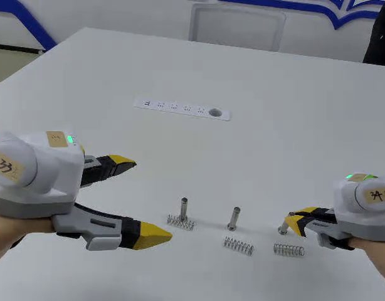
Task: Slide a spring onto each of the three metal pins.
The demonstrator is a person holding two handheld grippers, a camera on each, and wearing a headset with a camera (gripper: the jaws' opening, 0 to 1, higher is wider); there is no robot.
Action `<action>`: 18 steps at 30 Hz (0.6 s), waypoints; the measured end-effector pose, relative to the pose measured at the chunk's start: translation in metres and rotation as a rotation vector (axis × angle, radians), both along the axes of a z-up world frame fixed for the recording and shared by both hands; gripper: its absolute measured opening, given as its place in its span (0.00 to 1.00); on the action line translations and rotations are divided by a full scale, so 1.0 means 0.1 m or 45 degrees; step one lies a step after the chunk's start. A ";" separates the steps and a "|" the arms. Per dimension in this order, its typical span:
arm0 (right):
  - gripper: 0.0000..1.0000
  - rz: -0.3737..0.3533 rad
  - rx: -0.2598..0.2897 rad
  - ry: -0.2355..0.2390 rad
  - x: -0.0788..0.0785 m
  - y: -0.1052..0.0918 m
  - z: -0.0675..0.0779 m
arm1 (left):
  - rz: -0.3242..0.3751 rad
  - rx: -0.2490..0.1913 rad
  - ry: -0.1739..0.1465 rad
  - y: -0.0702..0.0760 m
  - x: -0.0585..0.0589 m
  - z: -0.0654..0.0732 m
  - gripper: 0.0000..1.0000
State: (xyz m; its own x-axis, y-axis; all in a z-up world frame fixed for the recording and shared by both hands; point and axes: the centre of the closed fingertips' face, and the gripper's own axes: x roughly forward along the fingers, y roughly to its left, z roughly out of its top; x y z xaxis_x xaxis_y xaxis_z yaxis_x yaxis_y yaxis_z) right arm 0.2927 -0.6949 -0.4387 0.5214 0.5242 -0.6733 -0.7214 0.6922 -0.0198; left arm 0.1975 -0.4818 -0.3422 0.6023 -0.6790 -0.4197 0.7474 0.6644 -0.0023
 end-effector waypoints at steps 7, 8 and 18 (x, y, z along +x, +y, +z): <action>0.09 0.014 -0.020 0.051 -0.01 0.00 -0.06 | 0.001 -0.004 -0.004 0.00 0.01 0.01 0.88; 0.09 0.014 -0.025 0.053 -0.01 0.00 -0.07 | 0.001 -0.004 -0.004 0.00 0.01 0.01 0.88; 0.10 -0.004 -0.018 0.070 -0.01 -0.02 -0.10 | 0.008 -0.007 0.002 0.03 0.01 -0.01 0.88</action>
